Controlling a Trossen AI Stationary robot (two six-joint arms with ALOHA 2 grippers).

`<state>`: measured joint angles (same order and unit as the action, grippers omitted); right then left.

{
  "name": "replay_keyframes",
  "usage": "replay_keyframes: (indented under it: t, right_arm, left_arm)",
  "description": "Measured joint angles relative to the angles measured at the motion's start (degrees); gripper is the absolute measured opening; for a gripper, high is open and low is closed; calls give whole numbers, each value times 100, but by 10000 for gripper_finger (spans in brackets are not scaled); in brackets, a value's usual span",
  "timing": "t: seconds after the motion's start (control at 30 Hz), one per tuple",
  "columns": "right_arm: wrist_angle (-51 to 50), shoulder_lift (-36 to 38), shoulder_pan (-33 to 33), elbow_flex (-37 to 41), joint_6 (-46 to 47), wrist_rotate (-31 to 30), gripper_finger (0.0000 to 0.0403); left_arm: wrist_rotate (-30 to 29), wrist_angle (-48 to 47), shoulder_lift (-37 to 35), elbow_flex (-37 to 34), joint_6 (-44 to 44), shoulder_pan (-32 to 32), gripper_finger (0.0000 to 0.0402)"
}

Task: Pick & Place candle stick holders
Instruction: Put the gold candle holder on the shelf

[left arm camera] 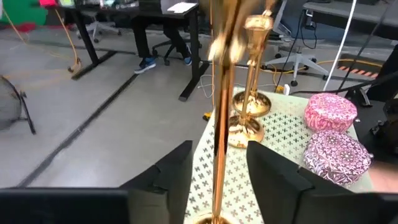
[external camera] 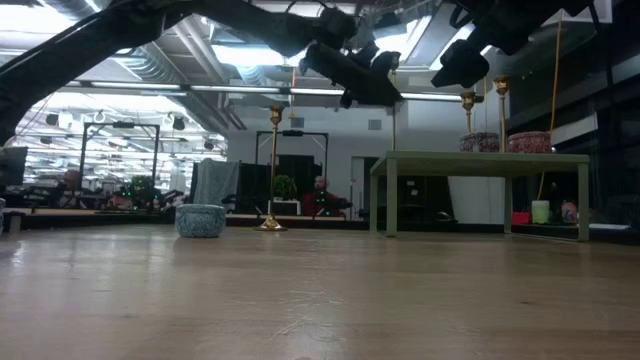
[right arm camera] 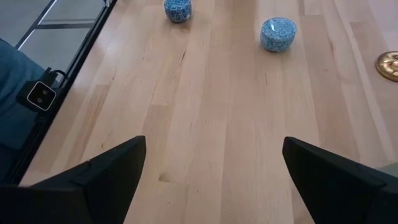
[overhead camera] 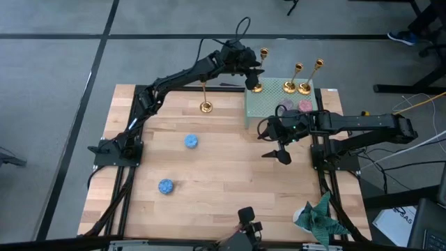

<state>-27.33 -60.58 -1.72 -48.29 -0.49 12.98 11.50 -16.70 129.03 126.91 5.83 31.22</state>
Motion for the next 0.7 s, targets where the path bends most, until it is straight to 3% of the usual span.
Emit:
replay_keyframes:
  t: [0.2, 0.37, 0.47, 0.7]
  right_arm:
    - [0, -4, 0, 0, 11, -94, 380]
    - [2, -4, 0, 0, 43, -141, 380]
    - [0, -4, 0, 0, 160, -141, 380]
    - [-17, -4, 0, 0, 153, -141, 380]
  left_arm:
    - [5, -850, -9, 556, 508, 37, 179]
    - [121, -2104, -16, 805, 746, 89, 182]
    - [457, -2795, -308, 694, 827, 164, 182]
    - [97, -3321, -1070, 650, 1122, 276, 182]
